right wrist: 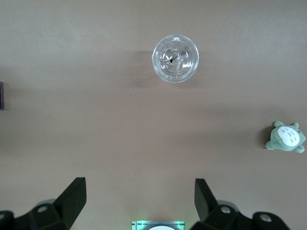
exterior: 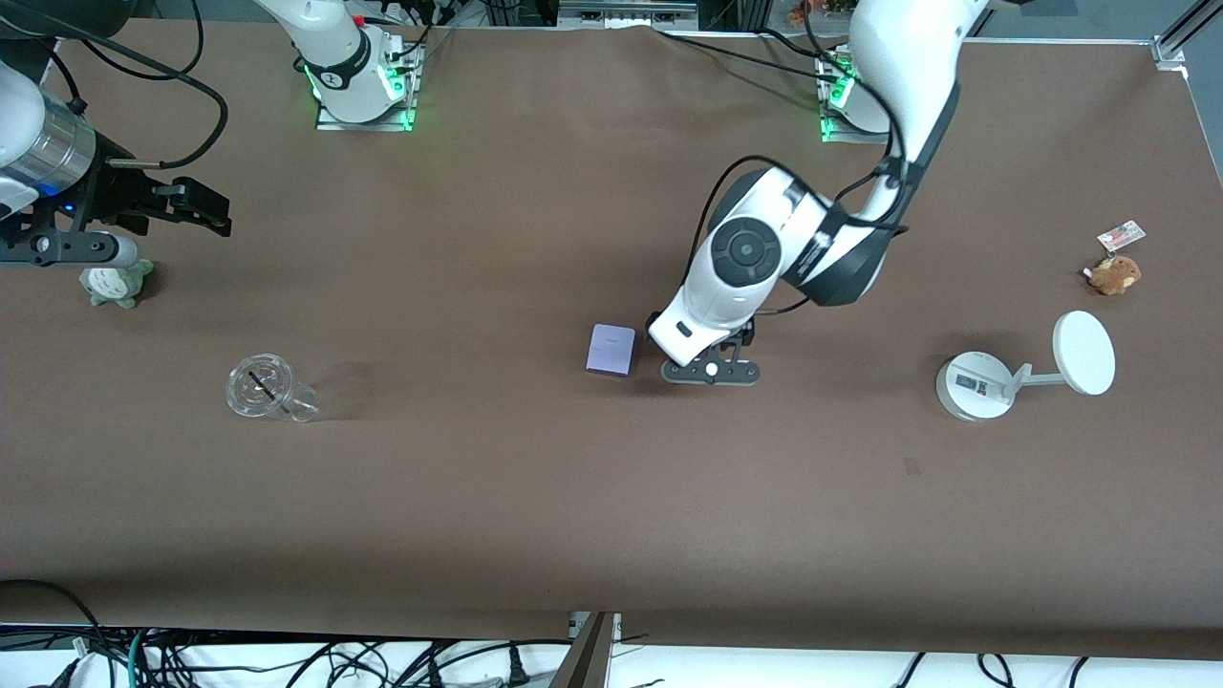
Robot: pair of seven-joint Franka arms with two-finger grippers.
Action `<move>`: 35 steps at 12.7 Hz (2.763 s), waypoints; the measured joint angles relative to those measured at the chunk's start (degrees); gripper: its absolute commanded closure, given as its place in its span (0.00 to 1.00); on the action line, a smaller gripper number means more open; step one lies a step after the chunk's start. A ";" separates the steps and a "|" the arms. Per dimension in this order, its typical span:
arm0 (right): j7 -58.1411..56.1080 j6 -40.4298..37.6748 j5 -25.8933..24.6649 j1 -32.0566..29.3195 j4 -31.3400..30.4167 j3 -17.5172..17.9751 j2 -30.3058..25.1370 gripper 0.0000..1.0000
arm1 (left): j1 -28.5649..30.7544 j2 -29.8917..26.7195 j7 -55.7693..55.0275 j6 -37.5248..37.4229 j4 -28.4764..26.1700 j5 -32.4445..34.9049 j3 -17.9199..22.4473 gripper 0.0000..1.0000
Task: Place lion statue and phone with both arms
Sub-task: 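Reach the left gripper to the brown lion statue and grasp it, then lift the lion with the left gripper while the right gripper starts reaching, then lower the lion beside the lamp while the right gripper reaches the phone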
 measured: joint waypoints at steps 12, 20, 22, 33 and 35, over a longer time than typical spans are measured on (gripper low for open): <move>0.00 -0.06 0.00 -0.04 0.00 -0.04 0.02 0.00 | -1.87 7.24 -3.55 11.08 -2.99 2.28 0.19 0.83; -0.08 -2.42 0.09 0.24 0.19 1.18 0.77 0.01 | 4.98 0.60 1.25 4.06 -1.53 2.33 0.96 0.88; 0.21 -2.40 0.30 0.52 0.36 3.17 0.71 0.02 | 9.44 -3.50 5.40 -3.04 -1.38 2.36 1.13 0.88; 20.33 12.66 4.98 13.76 0.33 5.15 10.77 0.01 | 29.22 -1.93 29.35 7.56 -12.63 2.46 1.42 0.82; 25.63 17.34 3.21 16.65 0.29 5.18 14.36 0.01 | 29.05 -1.79 29.35 8.94 -14.22 2.46 1.18 0.83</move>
